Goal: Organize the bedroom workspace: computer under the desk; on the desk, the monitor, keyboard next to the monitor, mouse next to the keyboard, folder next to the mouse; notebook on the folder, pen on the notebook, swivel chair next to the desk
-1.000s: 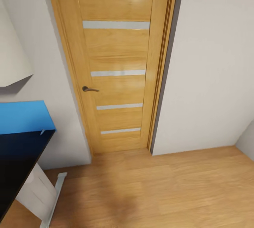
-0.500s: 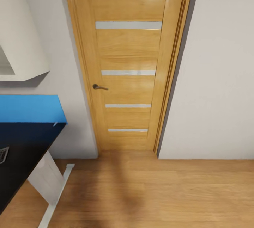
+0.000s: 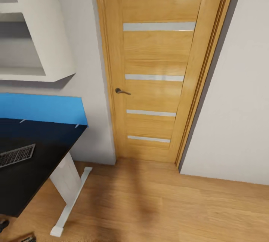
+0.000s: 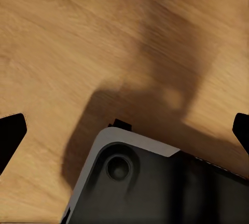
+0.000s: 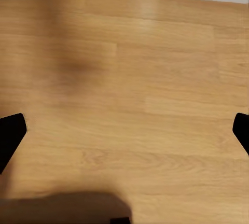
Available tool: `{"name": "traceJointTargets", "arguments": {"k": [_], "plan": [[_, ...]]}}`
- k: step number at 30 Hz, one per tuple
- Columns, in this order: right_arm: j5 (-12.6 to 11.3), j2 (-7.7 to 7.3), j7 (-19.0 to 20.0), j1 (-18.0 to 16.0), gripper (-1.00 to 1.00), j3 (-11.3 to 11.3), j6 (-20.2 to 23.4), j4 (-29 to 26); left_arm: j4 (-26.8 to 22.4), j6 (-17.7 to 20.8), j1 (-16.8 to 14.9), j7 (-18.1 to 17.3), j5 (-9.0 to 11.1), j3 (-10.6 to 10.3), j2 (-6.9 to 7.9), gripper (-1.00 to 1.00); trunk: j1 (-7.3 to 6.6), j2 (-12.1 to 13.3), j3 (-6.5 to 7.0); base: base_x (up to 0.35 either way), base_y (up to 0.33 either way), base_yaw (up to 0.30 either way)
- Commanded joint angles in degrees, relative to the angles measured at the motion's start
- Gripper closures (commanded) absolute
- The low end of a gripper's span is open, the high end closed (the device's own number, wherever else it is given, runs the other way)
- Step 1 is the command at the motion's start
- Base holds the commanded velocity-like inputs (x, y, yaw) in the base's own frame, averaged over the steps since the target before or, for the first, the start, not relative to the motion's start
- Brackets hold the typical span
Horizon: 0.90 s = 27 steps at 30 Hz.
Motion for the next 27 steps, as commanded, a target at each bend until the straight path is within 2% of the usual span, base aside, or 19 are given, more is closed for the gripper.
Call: {"name": "traceJointTargets", "arguments": {"k": [1,11,14,20,27], "plan": [[0.0,0.01,-0.2,0.0,-1.0,0.0,-0.2,0.0,0.0,-0.1,0.0,0.0,0.3,-0.1,0.0,-1.0,0.02,-0.1,-0.1,0.0,-0.002,0.286],[0.0,-0.02,-0.2,0.0,-1.0,0.0,-0.5,0.0,0.0,-0.1,0.0,0.2,0.4,-0.1,0.0,-1.0,0.02,-0.1,-0.1,0.0,-0.001,0.286],[0.0,-0.19,-0.2,0.0,-1.0,0.0,-3.2,0.0,0.0,0.0,0.0,0.4,0.4,0.0,-0.03,-1.0,0.02,-0.1,-0.1,0.0,0.0,0.286],[0.0,-0.7,-0.2,0.0,-1.0,0.0,-3.8,0.0,0.3,0.0,0.0,0.4,0.5,-0.1,-0.01,-1.0,0.02,-0.1,-0.1,0.0,0.0,0.286],[0.0,-1.29,-0.2,0.0,-1.0,0.0,-3.5,0.0,5.3,0.1,0.0,0.5,0.6,0.0,0.08,-1.0,0.02,-0.1,-0.1,0.0,0.0,0.286]]}}
